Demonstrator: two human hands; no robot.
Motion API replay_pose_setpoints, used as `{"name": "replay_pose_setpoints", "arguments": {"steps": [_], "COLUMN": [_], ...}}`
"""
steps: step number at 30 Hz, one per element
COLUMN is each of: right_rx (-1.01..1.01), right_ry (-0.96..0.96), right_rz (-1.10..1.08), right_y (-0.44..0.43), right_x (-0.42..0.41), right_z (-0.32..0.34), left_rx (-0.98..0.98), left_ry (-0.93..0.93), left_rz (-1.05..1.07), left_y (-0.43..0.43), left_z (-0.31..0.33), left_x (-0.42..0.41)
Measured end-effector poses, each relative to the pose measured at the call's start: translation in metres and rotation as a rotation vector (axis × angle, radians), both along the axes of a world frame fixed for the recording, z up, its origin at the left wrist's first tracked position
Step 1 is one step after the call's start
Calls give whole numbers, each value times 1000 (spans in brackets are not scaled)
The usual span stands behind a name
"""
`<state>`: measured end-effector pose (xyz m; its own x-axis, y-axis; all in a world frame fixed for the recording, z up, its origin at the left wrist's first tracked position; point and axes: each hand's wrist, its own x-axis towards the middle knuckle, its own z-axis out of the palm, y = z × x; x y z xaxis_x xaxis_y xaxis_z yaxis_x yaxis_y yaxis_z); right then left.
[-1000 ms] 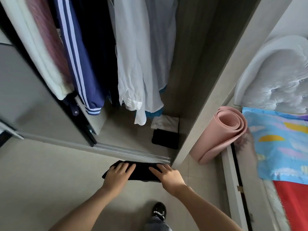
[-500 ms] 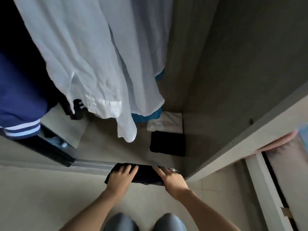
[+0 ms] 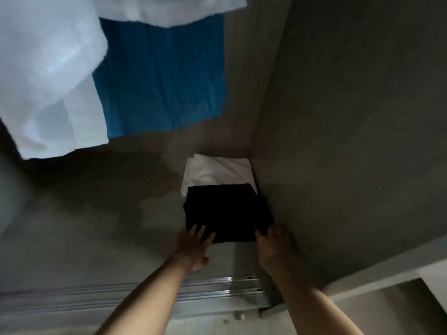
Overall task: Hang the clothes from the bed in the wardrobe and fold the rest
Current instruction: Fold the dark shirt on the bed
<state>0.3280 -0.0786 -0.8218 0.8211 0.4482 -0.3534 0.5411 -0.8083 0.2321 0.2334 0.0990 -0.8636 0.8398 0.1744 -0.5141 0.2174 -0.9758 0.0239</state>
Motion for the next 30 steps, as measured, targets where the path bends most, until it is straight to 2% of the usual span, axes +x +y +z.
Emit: {"name": "replay_pose_setpoints", "arguments": {"steps": [3,9,13,17,18,21,23,26,30], "right_rx": [-18,64,92,188,197,157,141,137,146], "right_ry": [54,57,180,349,346,313,267,173,121], "right_rz": [-32,-29,23,64,111,310,377,369,212], "right_y": [-21,-7,-13,-27,-33,-50,-61,-85,-132], "right_x": [-11,-27,-57,-85,-93,-115,-122,-130,-148], "right_z": [-14,32,108,206,237,316,359,419,484], "left_rx": [-52,-7,10,15,3,-45,-54,-72,-90], "left_ry": [79,19,-37,-283,-278,-80,-81,-129,-249], "left_rz": [0,29,22,5,-20,-23,-32,-96,-193], "left_y": [-8,-10,-33,-61,-66,-73,-76,-88,-109], "left_z": [-19,30,112,216,244,314,359,424,496], "left_x": [-19,-37,-61,-85,-93,-106,-105,-101,-101]}}
